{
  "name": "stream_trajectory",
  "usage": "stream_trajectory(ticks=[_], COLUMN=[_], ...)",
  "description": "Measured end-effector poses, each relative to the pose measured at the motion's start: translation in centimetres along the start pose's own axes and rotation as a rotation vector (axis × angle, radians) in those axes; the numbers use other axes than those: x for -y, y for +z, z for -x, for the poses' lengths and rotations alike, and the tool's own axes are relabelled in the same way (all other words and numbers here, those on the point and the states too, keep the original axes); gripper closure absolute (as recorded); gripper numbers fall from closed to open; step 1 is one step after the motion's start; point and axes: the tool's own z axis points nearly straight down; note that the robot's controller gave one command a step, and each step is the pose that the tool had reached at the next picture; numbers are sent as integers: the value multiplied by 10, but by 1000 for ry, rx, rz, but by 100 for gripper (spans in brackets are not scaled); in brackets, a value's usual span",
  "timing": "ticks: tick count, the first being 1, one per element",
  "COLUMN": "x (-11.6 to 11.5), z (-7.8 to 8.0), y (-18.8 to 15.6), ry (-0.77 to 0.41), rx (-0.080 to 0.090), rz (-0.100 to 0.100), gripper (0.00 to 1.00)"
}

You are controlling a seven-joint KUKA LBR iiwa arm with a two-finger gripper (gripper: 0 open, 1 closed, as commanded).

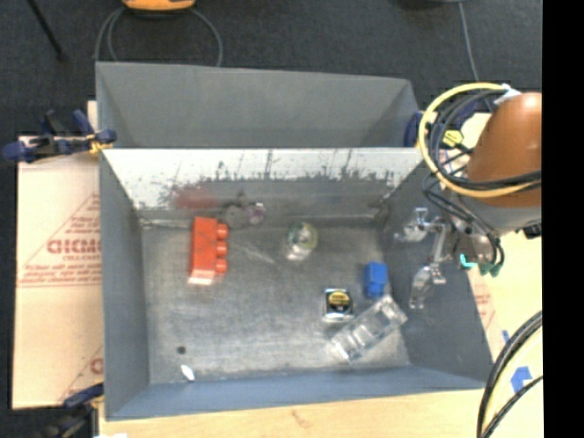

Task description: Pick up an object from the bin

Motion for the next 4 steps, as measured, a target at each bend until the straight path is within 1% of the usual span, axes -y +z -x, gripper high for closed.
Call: stream_trajectory(ticks=[1,2,3,4], x=[4,3,1,0], z=[13,13,13,27], y=[85,87,87,-19], ry=[13,0,-5,38], rx=[19,18,16,18], rz=[-2,-2,2,-1], gripper=[0,0,100,100])
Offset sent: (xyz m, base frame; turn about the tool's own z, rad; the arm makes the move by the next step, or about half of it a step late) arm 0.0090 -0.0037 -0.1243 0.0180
